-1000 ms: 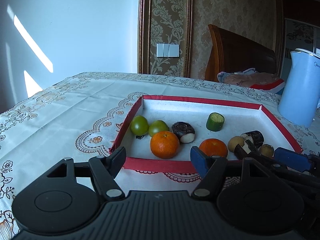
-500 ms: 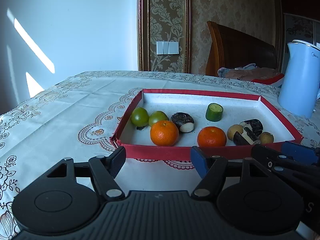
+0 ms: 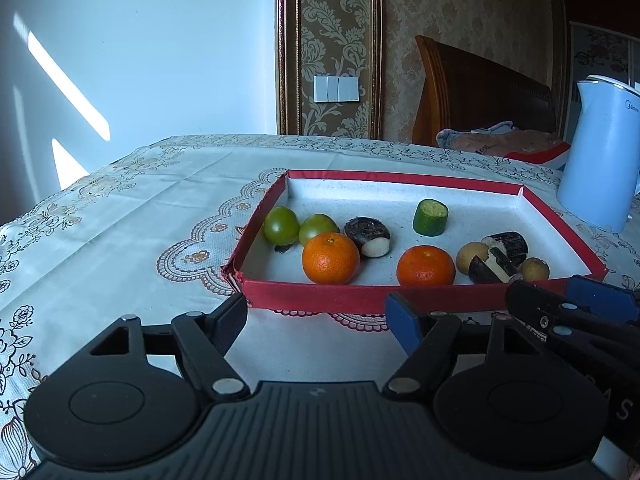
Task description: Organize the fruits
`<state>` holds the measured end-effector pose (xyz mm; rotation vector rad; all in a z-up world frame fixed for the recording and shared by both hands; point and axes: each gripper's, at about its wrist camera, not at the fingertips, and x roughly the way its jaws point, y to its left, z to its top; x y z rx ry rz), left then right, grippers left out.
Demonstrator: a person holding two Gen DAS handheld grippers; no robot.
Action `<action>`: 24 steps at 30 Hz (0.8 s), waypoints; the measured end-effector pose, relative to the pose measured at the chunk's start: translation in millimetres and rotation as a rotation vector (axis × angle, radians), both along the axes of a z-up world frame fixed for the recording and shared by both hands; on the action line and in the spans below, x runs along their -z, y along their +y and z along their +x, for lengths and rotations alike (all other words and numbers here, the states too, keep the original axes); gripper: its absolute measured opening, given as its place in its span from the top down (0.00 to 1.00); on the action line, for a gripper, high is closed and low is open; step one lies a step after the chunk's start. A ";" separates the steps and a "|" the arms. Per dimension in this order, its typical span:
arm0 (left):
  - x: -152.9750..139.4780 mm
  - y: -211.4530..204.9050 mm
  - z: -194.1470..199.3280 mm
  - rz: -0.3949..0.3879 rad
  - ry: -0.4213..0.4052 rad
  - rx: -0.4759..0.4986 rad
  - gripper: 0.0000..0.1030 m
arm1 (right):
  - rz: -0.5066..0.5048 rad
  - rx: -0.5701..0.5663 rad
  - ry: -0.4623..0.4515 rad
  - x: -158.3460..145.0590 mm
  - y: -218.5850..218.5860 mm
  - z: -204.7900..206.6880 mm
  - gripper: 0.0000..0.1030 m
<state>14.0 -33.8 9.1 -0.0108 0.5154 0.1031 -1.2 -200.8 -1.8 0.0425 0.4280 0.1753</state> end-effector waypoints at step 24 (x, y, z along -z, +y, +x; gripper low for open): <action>-2.7 2.5 -3.2 -0.012 -0.015 0.018 0.25 | 0.006 -0.001 -0.009 -1.9 0.2 -3.4 0.56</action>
